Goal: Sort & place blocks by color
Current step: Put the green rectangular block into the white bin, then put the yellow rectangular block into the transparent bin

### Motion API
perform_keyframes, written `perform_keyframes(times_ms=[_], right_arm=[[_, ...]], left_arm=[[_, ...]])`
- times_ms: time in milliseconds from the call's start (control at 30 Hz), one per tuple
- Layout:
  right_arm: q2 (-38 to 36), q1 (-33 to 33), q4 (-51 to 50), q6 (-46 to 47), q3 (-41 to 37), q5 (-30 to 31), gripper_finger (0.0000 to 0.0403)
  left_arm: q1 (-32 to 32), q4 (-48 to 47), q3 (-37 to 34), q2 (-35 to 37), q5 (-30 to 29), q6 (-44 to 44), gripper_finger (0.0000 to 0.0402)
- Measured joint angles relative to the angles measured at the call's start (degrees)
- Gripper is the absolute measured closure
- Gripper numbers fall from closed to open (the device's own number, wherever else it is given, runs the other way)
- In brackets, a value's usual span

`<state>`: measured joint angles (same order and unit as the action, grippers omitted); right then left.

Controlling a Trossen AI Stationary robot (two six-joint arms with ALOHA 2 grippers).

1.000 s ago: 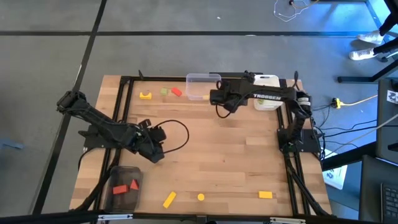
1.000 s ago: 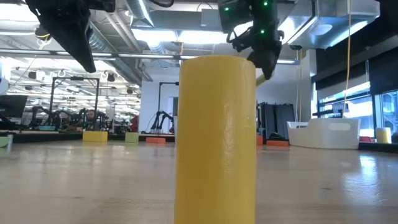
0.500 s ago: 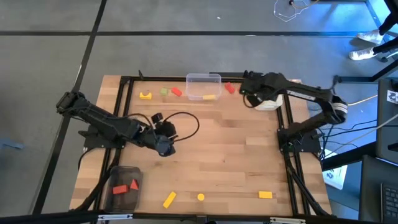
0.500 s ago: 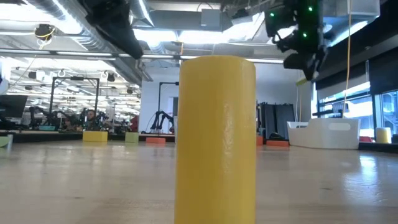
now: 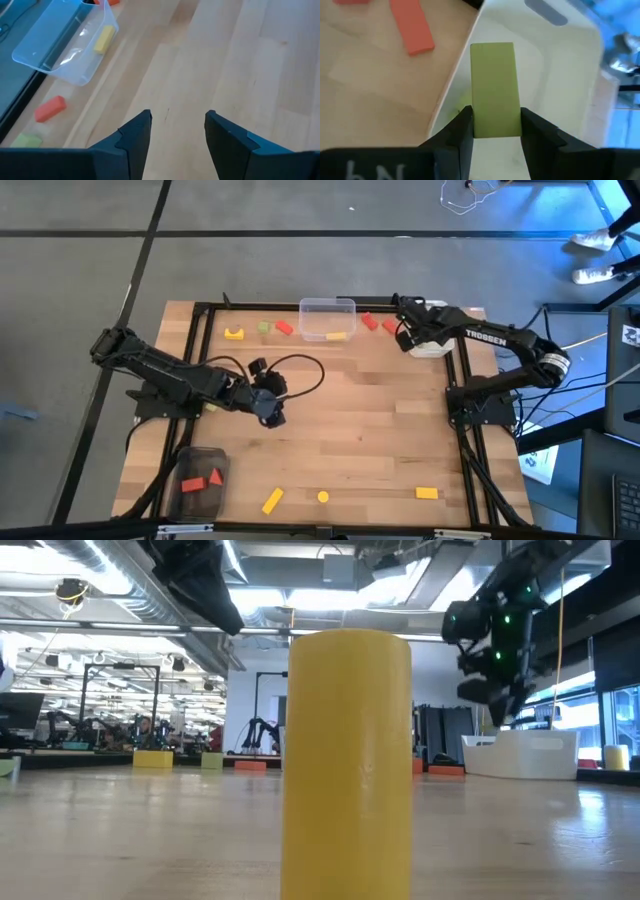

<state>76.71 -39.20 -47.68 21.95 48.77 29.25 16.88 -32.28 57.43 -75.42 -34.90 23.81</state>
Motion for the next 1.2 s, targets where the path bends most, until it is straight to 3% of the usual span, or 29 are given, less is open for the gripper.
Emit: perform_keyframes(times_ms=[200, 533, 800, 1067, 1200], right_arm=[[0.0, -4.8, 7.1, -2.8, -5.0, -4.3, 0.0277], [0.0, -7.6, 9.0, -3.1, -6.1, -6.9, 0.0277], [0.0, -7.6, 9.0, -2.7, -6.1, -6.9, 0.0189], [0.0, -7.6, 9.3, -4.5, -5.5, -6.9, 0.0179], [-1.5, -5.2, 9.4, -6.2, -3.9, -6.9, 0.0178]], left_arm=[[0.0, 0.0, 0.0, 0.0, 0.1, 0.0, 0.0227], [0.0, 0.1, 0.0, 0.0, 0.1, 0.1, 0.0227], [0.0, 0.1, 0.0, 0.0, 0.1, 0.1, 0.0227], [0.0, -0.1, 0.0, 0.0, 2.6, 2.4, 0.0227], [0.0, -0.6, 0.0, 0.0, 7.3, 7.3, 0.0228]])
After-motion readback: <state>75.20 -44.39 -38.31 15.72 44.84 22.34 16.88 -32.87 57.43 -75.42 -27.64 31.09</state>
